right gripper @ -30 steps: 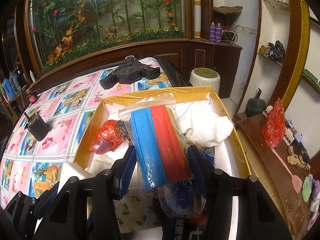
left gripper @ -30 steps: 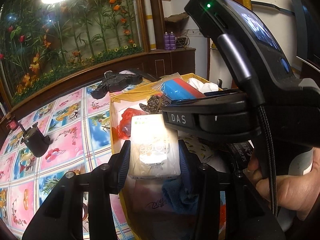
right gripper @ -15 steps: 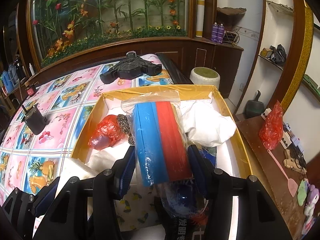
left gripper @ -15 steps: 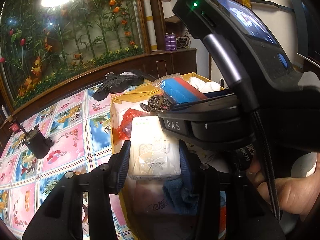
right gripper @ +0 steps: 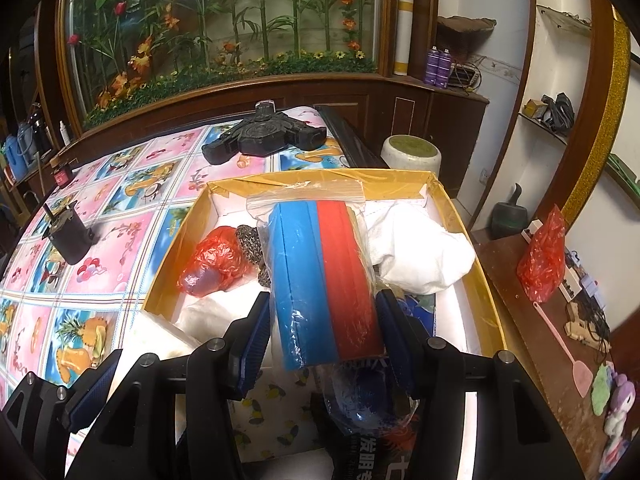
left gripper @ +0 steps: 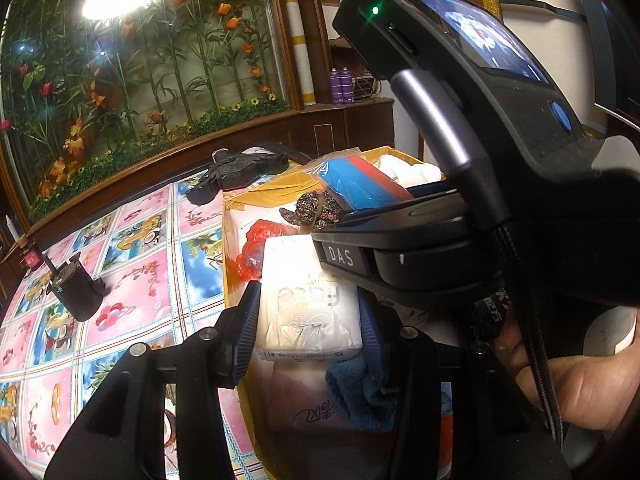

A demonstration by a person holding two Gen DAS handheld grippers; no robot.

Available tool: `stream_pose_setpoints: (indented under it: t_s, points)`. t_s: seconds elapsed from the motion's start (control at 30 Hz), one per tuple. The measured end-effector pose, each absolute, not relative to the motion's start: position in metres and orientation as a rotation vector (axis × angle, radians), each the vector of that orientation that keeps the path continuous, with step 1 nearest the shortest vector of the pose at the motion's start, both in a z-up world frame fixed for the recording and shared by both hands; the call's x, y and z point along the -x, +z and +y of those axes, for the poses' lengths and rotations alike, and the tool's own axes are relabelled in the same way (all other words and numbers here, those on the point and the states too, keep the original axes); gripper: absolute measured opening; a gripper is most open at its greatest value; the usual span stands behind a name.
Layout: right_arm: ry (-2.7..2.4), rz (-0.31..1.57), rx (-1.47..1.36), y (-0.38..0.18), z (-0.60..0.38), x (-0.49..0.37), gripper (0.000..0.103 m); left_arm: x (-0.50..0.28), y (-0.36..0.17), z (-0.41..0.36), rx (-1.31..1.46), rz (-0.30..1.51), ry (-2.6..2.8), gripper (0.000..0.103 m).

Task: Organize soft objects
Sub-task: 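Lower the tissue pack and foam-stick bag into the box and open both tools, then withdraw both open tools up from the white box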

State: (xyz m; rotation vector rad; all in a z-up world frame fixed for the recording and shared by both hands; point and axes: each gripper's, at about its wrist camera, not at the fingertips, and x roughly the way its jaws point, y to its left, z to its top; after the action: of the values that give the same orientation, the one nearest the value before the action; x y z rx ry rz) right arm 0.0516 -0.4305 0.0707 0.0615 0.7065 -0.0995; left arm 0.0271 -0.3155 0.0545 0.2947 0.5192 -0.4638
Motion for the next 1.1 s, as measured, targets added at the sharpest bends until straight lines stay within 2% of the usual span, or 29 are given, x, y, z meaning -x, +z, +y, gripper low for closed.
stream_pose_setpoints:
  t_s: [0.53, 0.6, 0.73, 0.77, 0.8, 0.9, 0.97, 1.1]
  points:
    - [-0.102, 0.705, -0.049, 0.072, -0.429, -0.051, 0.054, -0.026, 0.054, -0.316, -0.293, 0.517, -0.463, 0.047]
    - [-0.103, 0.701, -0.048, 0.072, -0.429, -0.049, 0.060, -0.026, 0.055, -0.315, -0.290, 0.513, -0.461, 0.053]
    - [-0.110, 0.665, -0.050, 0.078, -0.429, -0.043, 0.082, -0.023, 0.060, -0.311, -0.287, 0.494, -0.460, 0.067]
    - [-0.110, 0.642, -0.056, 0.080, -0.429, -0.039, 0.084, -0.022, 0.061, -0.311, -0.290, 0.487, -0.460, 0.071]
    - [-0.107, 0.612, -0.066, 0.084, -0.430, -0.034, 0.090, -0.021, 0.062, -0.311, -0.294, 0.480, -0.460, 0.072]
    - [-0.102, 0.546, -0.102, 0.092, -0.435, -0.021, 0.092, -0.017, 0.067, -0.309, -0.294, 0.455, -0.458, 0.073]
    - [-0.104, 0.511, -0.127, 0.096, -0.439, -0.014, 0.094, -0.016, 0.070, -0.307, -0.285, 0.447, -0.458, 0.079]
    - [-0.133, 0.430, -0.167, 0.099, -0.447, 0.005, 0.102, -0.013, 0.078, -0.300, -0.261, 0.436, -0.457, 0.081]
